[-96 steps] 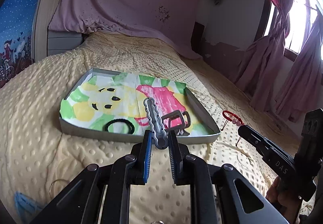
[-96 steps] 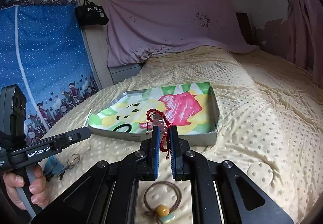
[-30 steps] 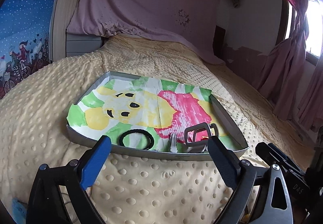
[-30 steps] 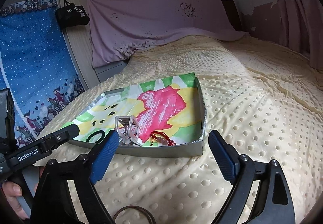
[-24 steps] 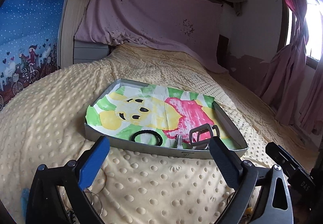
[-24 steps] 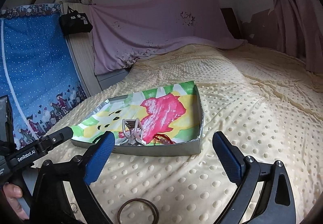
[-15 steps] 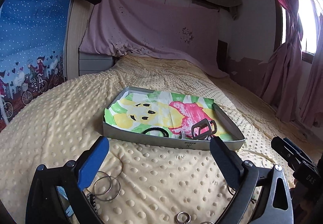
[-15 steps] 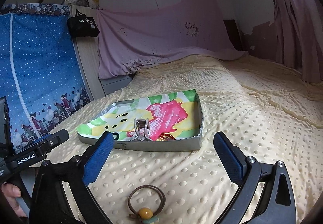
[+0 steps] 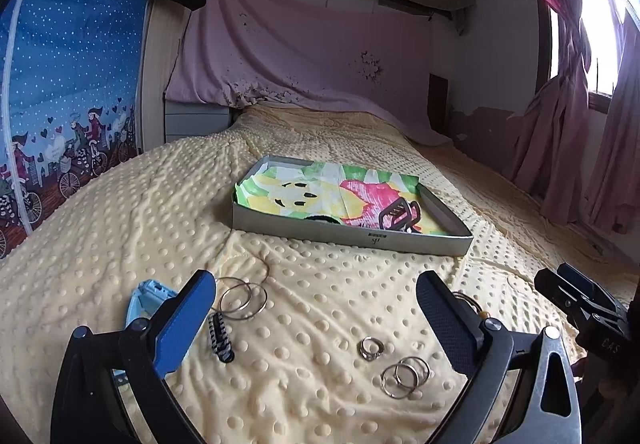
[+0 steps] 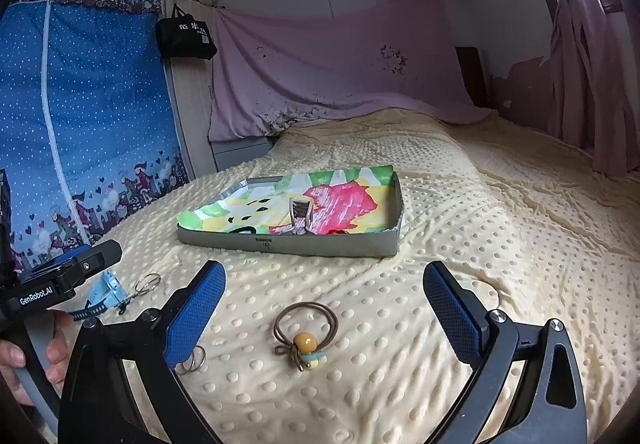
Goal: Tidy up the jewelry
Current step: 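Withdraw both tools from the tray back toward the remaining jewelry, then grasp the silver rings with the left tool while the right tool grasps the yellow-bead hair tie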
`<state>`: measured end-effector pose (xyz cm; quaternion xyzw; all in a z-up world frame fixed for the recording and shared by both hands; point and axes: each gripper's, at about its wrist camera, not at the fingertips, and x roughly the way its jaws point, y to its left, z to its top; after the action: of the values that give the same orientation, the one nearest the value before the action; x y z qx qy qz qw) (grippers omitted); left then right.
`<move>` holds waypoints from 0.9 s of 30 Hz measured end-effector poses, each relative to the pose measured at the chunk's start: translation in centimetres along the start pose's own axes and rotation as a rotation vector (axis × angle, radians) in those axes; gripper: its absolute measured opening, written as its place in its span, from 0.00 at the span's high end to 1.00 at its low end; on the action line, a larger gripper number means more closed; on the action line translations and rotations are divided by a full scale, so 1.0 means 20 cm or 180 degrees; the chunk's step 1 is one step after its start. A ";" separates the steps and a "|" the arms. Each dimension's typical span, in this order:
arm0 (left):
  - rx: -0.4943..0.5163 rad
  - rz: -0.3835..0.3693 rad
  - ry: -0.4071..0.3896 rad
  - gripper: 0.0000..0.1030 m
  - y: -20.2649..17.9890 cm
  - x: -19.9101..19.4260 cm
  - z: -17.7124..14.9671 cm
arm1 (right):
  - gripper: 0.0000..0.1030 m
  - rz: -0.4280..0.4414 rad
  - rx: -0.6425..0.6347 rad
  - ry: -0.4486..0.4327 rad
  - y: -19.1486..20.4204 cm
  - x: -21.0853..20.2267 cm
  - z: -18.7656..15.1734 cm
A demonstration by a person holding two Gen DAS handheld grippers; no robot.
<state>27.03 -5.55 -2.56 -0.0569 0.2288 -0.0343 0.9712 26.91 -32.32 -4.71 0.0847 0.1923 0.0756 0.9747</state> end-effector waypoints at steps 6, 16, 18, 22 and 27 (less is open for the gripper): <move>-0.0034 -0.0019 0.0115 0.02 0.02 -0.04 -0.09 | 0.05 0.0058 -0.0091 0.0127 0.00 -0.03 -0.06; 0.0072 -0.0099 0.0289 0.02 -0.03 -0.07 -0.19 | 0.05 0.0148 -0.0208 0.0381 0.01 -0.02 -0.12; 0.0101 -0.0128 0.0298 0.02 -0.05 -0.07 -0.20 | 0.05 0.0160 -0.0205 0.0421 0.00 -0.01 -0.13; 0.0226 -0.0192 0.0337 0.02 -0.09 -0.06 -0.21 | 0.06 0.0211 -0.0162 0.0494 -0.03 0.02 -0.14; 0.0395 -0.0345 0.0364 0.08 -0.16 -0.05 -0.23 | 0.06 0.0289 -0.0148 0.0572 -0.04 0.06 -0.15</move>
<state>23.96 -9.02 -5.84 -0.0069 0.2779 -0.1041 0.9549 26.93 -32.55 -8.12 0.0636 0.2731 0.1314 0.9508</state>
